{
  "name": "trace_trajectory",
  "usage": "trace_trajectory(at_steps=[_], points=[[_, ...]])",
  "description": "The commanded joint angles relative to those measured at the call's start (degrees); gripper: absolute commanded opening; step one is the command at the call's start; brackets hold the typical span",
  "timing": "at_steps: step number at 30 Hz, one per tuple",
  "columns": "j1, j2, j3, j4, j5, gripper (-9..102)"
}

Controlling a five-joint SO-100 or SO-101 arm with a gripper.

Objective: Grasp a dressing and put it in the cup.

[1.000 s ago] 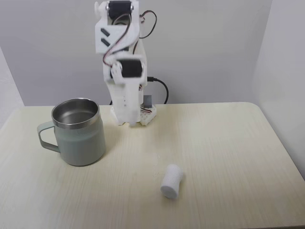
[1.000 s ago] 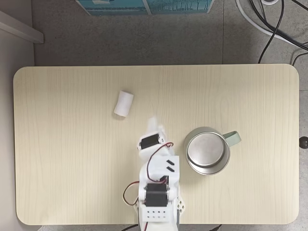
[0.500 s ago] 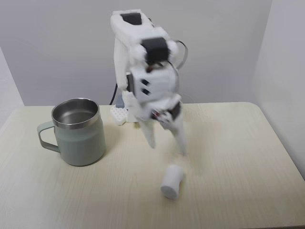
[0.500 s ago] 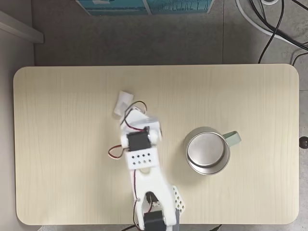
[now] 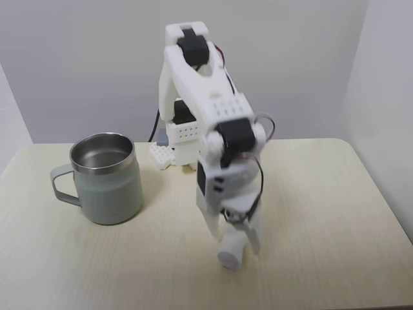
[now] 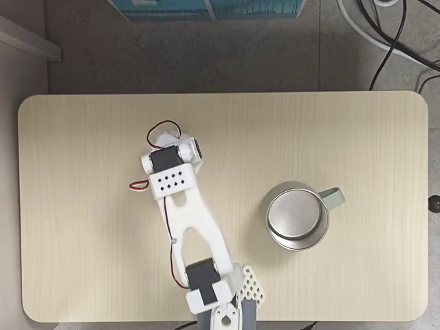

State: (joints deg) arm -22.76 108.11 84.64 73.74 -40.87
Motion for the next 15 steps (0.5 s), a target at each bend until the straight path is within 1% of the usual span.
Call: trace_trajectory(at_steps=[1,5,7,8,10,11,15], points=[[0.00,2.81,2.90,-0.97,-0.26,27],[-0.09,4.22,2.90,-1.76,-0.70,24],[-0.18,4.31,2.90,-2.11,-0.62,20],[-0.09,4.22,2.99,-2.29,-0.53,16],[0.09,4.13,3.34,-2.55,0.00,2],[0.18,4.13,3.52,-2.55,0.09,0],[0.44,3.60,3.52,-2.46,1.05,0]])
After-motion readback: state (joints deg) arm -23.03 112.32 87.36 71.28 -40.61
